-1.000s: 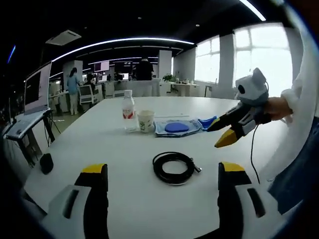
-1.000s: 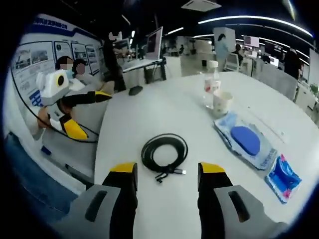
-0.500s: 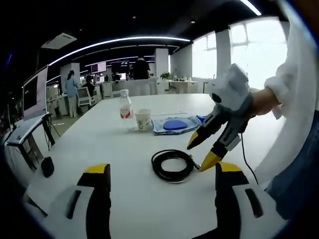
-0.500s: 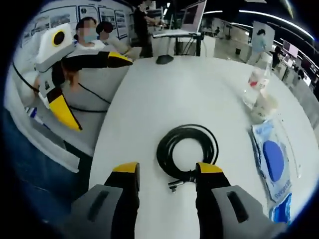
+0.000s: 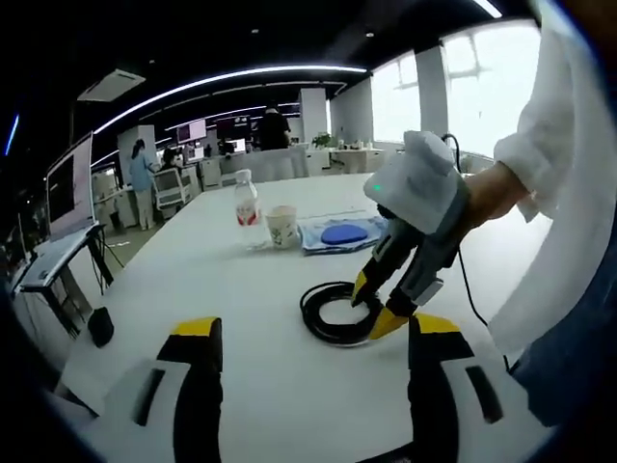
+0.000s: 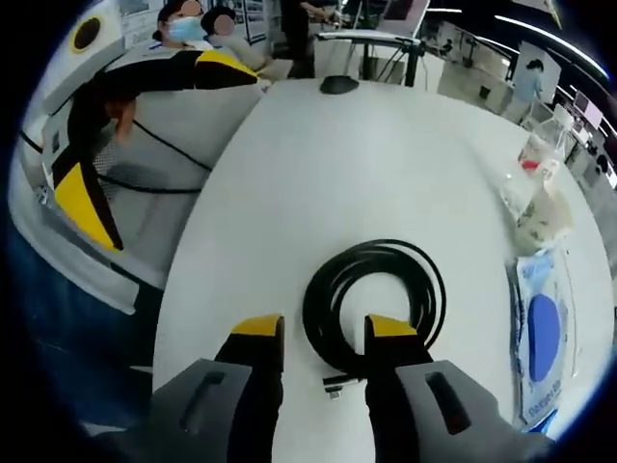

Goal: Arrange the tabletop items into an orderly group along one side of the table until the central work area is clear of visible clutter.

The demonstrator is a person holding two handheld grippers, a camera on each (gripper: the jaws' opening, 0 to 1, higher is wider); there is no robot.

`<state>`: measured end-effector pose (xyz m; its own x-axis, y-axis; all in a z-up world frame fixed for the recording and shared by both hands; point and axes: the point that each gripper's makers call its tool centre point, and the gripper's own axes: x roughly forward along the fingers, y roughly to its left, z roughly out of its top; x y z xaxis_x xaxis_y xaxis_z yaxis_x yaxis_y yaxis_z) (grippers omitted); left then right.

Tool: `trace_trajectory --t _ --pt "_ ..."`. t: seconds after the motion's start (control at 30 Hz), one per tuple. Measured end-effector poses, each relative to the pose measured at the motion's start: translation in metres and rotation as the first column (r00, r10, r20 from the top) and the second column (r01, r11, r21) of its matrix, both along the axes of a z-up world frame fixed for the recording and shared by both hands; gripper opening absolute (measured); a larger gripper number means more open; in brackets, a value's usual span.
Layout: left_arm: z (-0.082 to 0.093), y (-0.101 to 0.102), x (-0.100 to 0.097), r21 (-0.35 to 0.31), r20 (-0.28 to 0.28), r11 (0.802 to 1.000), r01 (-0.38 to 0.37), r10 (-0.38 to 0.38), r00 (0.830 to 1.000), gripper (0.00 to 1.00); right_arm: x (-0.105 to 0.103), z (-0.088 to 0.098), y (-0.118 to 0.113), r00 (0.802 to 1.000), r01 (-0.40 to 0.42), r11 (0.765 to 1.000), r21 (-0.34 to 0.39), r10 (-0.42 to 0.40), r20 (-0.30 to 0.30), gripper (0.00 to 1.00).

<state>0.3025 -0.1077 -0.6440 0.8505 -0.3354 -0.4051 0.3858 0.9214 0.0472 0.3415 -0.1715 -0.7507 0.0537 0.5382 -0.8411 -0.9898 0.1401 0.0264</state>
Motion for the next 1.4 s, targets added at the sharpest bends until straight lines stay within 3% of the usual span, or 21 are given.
trace_trajectory --t 0.47,0.53,0.63,0.73,0.93,1.0,1.07,1.17,1.3,1.37,1.4 --pt "-0.006 0.003 -0.001 0.032 -0.023 0.999 -0.008 0.009 1.000 0.78 -0.002 -0.023 -0.002 1.000 0.007 0.996 -0.087 -0.009 -0.021 0.20" --pt "-0.008 0.004 -0.001 0.036 -0.028 0.999 -0.009 0.010 1.000 0.78 0.003 -0.024 -0.001 1.000 0.010 0.996 -0.086 -0.010 0.002 0.16" --pt "-0.010 0.005 -0.002 0.045 -0.039 0.999 -0.011 0.013 0.999 0.76 0.004 -0.023 -0.001 0.999 0.040 0.996 -0.083 -0.042 -0.022 0.15" --pt "-0.010 0.006 -0.002 0.049 -0.037 0.999 -0.015 0.016 0.999 0.75 0.005 -0.023 -0.002 0.999 -0.036 0.996 -0.075 0.038 0.021 0.13" --pt "-0.010 0.008 -0.002 0.058 -0.042 0.998 -0.023 0.025 0.999 0.73 0.007 -0.022 -0.004 1.000 0.024 0.998 -0.063 -0.023 0.019 0.04" --pt "-0.012 0.009 -0.002 0.063 -0.049 0.998 -0.022 0.025 0.998 0.72 0.006 -0.021 -0.004 0.999 0.008 0.998 -0.066 -0.006 0.034 0.03" --pt "-0.013 0.009 -0.003 0.065 -0.053 0.998 -0.022 0.026 0.998 0.71 0.008 -0.019 -0.003 0.996 -0.024 0.998 -0.063 0.030 0.089 0.02" --pt "-0.014 0.009 -0.003 0.072 -0.057 0.997 -0.021 0.025 0.998 0.71 0.006 -0.013 -0.005 0.996 0.008 0.999 -0.048 -0.003 0.089 0.01" --pt "-0.020 0.010 -0.005 0.095 -0.082 0.995 -0.016 0.024 0.996 0.70 0.021 0.006 -0.016 0.988 0.051 0.999 -0.005 -0.049 0.149 0.01" --pt "-0.019 0.010 -0.005 0.096 -0.077 0.995 -0.016 0.024 0.997 0.70 0.030 0.016 -0.024 0.982 0.116 0.993 0.038 -0.120 0.148 0.00" --pt "-0.019 0.010 -0.005 0.096 -0.076 0.995 -0.016 0.024 0.997 0.70 0.033 0.020 -0.028 0.981 0.108 0.993 0.042 -0.113 0.157 0.00"
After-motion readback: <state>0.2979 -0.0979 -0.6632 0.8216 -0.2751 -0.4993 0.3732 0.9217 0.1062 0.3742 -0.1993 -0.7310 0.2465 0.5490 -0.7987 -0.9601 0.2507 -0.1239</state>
